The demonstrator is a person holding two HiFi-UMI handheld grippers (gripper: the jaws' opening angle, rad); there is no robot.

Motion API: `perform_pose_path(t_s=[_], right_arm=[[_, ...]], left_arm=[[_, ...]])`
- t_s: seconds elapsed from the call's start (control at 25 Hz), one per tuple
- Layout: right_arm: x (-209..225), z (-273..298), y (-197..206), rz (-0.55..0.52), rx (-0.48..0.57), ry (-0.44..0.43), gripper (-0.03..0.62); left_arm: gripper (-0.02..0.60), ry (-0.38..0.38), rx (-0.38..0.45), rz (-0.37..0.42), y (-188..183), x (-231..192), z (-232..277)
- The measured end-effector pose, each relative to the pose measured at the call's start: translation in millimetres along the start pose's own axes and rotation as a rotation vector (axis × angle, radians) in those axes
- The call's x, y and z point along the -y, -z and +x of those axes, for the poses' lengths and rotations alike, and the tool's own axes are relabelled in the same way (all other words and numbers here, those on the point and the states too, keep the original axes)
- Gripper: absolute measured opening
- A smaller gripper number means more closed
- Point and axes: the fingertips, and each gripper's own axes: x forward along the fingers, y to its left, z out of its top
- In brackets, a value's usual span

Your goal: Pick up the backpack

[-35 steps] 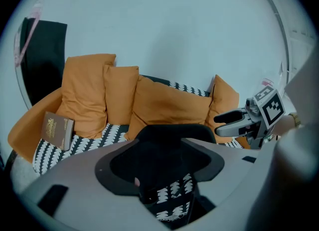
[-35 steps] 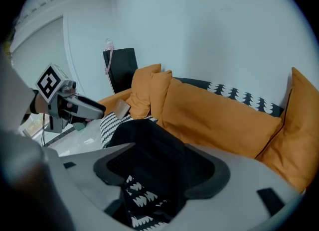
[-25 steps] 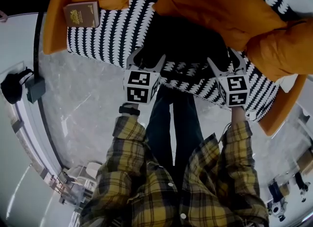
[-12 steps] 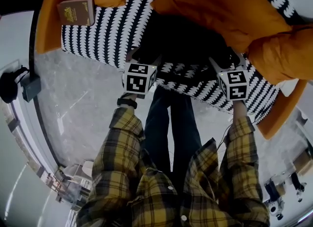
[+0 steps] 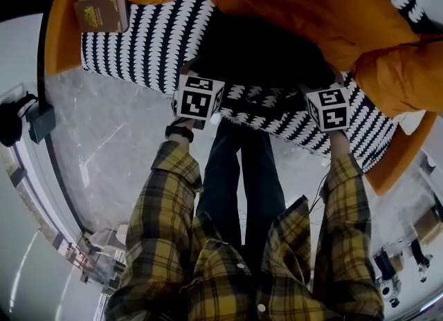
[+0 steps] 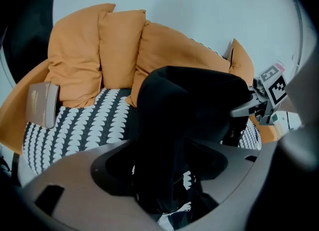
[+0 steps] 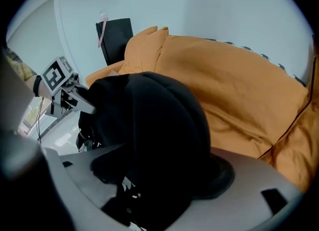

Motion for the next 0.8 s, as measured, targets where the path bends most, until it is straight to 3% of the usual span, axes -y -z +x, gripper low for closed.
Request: perform_pose_path(t_s=[0.28, 0.36, 0.4, 0.68, 0.8], right_arm=[[2, 10, -1, 0.034, 0.003, -0.013, 0.337], [4, 11, 1, 0.038, -0.008, -0.002, 0.333], [5, 11, 3, 0.04, -0.014, 0.006, 0.291], [0, 11, 6, 0.033, -0.023, 0.029, 0.118], [-5, 11, 4, 0.022, -0.014, 0.027, 0.048]], left_arm=[[0.304, -0.007, -0.022, -0.002, 6, -2, 14], [0.266, -0.023, -0.027, 0.002, 6, -3, 15], [0.218, -0.033, -0.026, 0.002, 6, -4, 16], [0.11, -0.033, -0.045, 0.06, 8, 9, 18], [0.074, -0.022, -0.036, 0.045, 4, 13, 17]])
